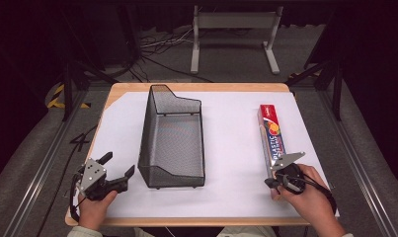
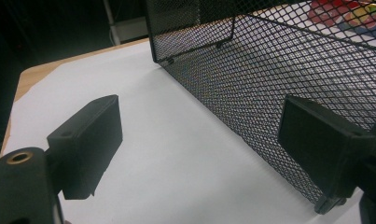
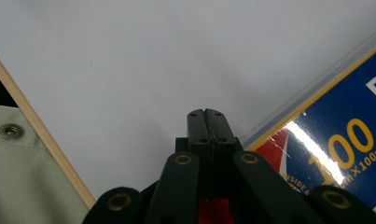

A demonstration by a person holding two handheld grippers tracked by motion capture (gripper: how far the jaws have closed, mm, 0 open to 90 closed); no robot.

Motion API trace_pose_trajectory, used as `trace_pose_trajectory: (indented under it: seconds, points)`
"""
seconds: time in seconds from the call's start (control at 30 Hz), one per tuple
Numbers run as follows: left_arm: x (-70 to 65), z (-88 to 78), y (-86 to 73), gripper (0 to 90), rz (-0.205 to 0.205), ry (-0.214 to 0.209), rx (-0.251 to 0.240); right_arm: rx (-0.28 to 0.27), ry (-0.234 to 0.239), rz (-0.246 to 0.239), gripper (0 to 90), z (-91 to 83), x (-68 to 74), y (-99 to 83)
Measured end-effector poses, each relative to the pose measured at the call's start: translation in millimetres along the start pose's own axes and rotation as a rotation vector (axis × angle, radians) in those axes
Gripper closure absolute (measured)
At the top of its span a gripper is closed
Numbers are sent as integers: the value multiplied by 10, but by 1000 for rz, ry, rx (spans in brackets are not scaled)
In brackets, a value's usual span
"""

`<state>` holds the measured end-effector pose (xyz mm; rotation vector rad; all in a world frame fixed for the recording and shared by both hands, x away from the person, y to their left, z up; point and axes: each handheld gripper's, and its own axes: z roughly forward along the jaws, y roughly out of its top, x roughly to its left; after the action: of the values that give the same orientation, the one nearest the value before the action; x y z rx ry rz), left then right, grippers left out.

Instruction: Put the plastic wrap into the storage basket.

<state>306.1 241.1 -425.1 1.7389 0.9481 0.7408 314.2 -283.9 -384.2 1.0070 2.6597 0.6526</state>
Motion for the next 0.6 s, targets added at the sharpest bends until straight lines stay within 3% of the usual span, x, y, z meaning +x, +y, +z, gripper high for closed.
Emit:
trace_pose_trajectory:
  seconds: [0.33, 0.6]
  points:
    - [-1, 5, 3, 147, 3, -2, 5, 8, -36, 53, 900, -79, -116, -90]
    - [1, 7, 4, 146, -1, -4, 5, 38, -81, 126, 900, -144, -219, -172]
